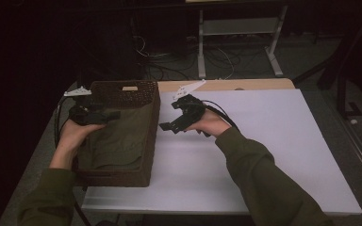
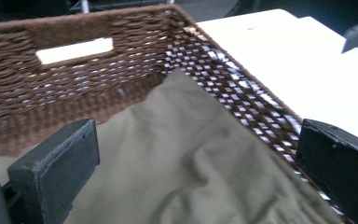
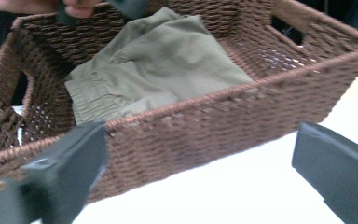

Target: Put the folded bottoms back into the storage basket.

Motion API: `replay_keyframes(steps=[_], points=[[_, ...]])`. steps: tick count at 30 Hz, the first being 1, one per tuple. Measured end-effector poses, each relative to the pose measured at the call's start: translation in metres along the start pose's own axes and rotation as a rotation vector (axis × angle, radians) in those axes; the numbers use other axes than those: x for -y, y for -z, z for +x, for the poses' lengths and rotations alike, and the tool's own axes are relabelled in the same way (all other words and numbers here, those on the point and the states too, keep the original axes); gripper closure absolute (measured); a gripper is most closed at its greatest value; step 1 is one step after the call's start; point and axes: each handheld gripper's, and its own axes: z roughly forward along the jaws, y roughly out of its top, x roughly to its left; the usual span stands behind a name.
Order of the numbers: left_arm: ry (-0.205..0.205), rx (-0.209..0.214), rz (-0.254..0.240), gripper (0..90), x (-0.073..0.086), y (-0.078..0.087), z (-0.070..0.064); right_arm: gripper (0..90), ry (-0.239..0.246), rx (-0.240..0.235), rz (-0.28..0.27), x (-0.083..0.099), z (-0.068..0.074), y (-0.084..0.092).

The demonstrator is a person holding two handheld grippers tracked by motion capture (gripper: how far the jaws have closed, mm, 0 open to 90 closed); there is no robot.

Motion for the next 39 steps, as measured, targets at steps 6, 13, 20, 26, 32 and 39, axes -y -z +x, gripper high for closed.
replay_keyframes(steps=[6,13,20,26,32,39], points=[[-0.034,0.026,-0.036,0.0,0.004,0.002,-0.026,0.5,-0.006,0.005,0.003,0.012,-0.01,0.022],[-0.081,0.066,-0.057,0.0,0.006,-0.001,-0.058,0.4,-0.022,0.029,-0.004,0.03,-0.018,0.052],[-0.126,0.128,-0.088,0.0,0.006,-0.006,-0.092,0.4,-0.017,0.051,-0.009,0.049,-0.021,0.083],[-0.16,0.199,-0.135,0.0,0.011,-0.01,-0.121,0.4,-0.029,0.063,-0.02,0.065,-0.023,0.113],[-0.184,0.254,-0.145,0.0,0.016,-0.017,-0.141,0.4,-0.028,0.08,-0.03,0.082,-0.02,0.14],[-0.221,0.308,-0.172,0.0,0.021,-0.021,-0.156,0.4,-0.036,0.11,-0.042,0.101,-0.015,0.166]])
